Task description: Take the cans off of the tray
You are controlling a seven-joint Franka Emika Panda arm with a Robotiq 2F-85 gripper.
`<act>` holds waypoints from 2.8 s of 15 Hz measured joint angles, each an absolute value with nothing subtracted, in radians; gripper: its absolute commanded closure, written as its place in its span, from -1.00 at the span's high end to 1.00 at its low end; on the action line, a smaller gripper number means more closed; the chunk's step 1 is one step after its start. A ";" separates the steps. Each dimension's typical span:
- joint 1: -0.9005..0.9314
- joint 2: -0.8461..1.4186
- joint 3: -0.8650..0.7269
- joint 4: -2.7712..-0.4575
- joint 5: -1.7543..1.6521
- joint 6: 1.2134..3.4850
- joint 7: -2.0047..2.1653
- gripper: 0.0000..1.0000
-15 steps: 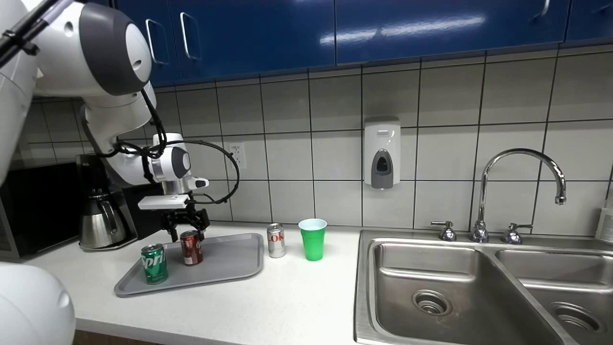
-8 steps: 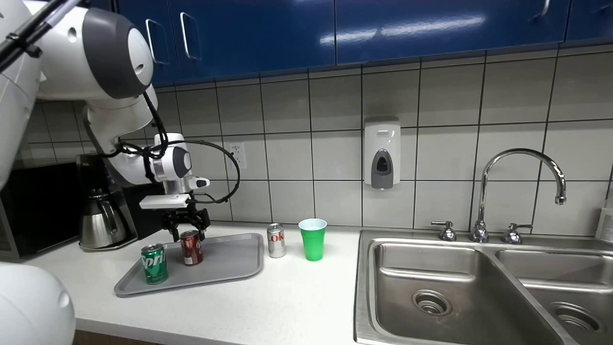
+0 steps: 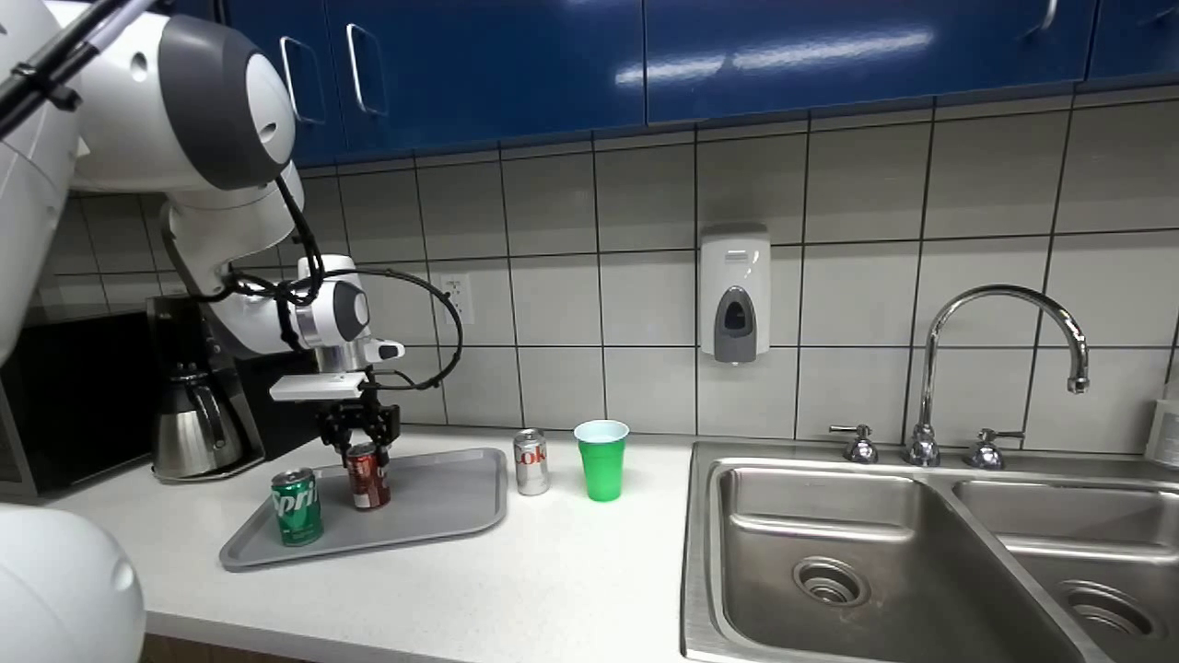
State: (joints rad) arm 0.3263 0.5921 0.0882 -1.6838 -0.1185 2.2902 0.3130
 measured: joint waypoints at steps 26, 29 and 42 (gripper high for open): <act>0.309 0.455 0.015 -1.804 -0.108 2.332 0.464 -0.24; 0.299 0.424 0.000 -1.846 -0.108 2.350 0.483 -0.24; 0.239 0.277 -0.031 -2.030 -0.108 2.403 0.511 -0.24</act>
